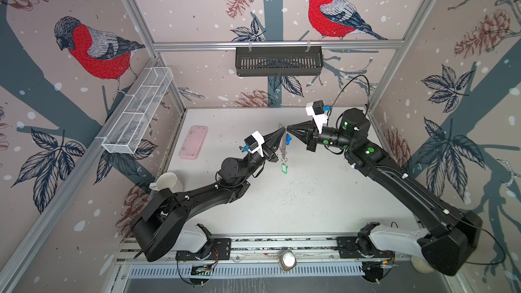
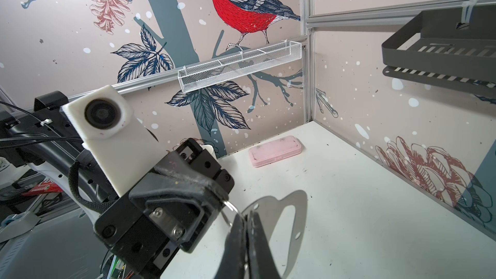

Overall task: Attach keys to a key ring
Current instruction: Insert the key into the keyring.

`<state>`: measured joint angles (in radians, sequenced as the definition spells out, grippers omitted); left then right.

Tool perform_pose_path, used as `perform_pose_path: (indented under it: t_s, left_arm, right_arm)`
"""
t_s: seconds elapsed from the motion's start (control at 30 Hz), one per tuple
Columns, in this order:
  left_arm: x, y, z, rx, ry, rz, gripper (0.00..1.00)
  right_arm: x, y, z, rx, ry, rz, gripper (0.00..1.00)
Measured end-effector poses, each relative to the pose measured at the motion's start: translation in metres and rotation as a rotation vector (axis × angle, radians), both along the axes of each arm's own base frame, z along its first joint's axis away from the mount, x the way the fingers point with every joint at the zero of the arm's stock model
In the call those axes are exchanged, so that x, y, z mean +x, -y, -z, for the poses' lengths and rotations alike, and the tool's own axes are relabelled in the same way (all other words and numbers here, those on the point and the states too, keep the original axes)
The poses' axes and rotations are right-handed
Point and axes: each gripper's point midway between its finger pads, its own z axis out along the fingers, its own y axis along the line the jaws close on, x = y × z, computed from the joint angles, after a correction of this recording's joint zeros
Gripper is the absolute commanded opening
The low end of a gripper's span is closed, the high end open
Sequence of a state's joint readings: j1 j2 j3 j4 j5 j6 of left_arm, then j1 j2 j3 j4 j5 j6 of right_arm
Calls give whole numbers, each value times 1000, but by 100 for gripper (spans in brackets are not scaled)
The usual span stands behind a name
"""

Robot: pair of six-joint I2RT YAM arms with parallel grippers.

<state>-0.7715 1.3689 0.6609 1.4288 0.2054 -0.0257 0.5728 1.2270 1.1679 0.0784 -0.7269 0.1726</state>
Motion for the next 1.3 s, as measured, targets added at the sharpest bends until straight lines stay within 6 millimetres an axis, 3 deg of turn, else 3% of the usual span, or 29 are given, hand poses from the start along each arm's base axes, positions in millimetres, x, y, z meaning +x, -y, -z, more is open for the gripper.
perform_pose_path:
  t_s: [0.2, 0.4, 0.7, 1.1, 1.3]
  left_arm:
    - [0, 0, -1, 1, 0, -1, 1]
    - [3, -6, 1, 4, -20, -32, 16]
    - [3, -22, -2, 22, -40, -104, 14]
    - [18, 7, 32, 158, -150, -71, 11]
    - [32, 21, 41, 194, -209, -67, 25]
  right_arm:
    - [-1, 2, -1, 0, 1, 13, 0]
    - [5, 5, -2, -2, -4, 67, 0]
    - [19, 7, -1, -12, 0, 208, 0]
    - [43, 11, 4, -34, -17, 352, 0]
    - [42, 9, 3, -33, -15, 353, 0]
